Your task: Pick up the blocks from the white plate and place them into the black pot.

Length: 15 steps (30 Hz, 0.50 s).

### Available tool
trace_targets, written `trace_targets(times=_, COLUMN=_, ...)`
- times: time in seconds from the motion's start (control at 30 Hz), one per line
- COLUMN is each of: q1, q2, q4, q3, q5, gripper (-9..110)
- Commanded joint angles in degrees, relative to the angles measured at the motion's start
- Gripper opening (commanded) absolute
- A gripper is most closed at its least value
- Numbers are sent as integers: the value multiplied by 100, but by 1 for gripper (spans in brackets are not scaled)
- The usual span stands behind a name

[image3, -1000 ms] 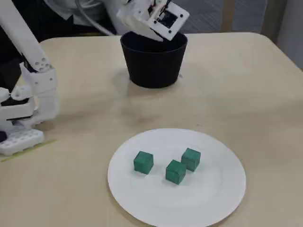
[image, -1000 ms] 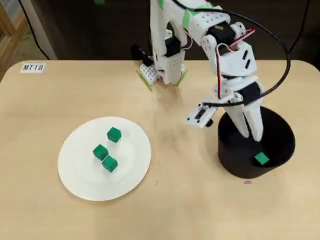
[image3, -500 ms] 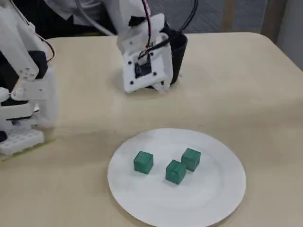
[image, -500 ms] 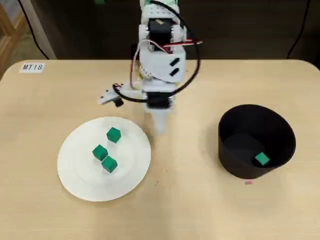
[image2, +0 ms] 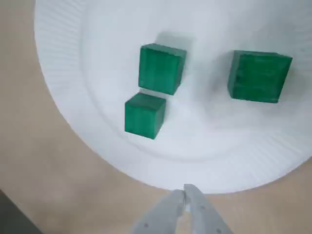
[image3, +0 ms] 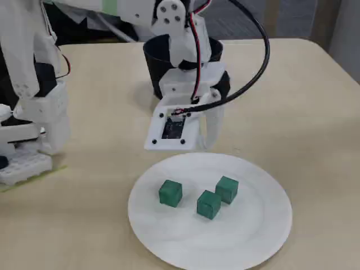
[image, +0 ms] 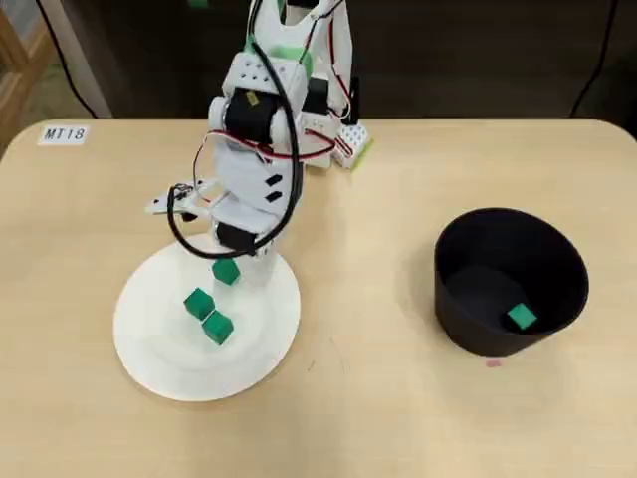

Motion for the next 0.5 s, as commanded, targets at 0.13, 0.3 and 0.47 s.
trace_targets(times=0.13, q1=378, q2=-53, q4=360, q3=-343, q5=123, gripper=6)
trace_targets(times=0.3, q1=457, q2=-62, q4=677, q3=-281, q5=167, gripper=19)
trace_targets(times=0.47, q1=404, q2=-246, q4=677, q3=-272, q5=352, gripper=24)
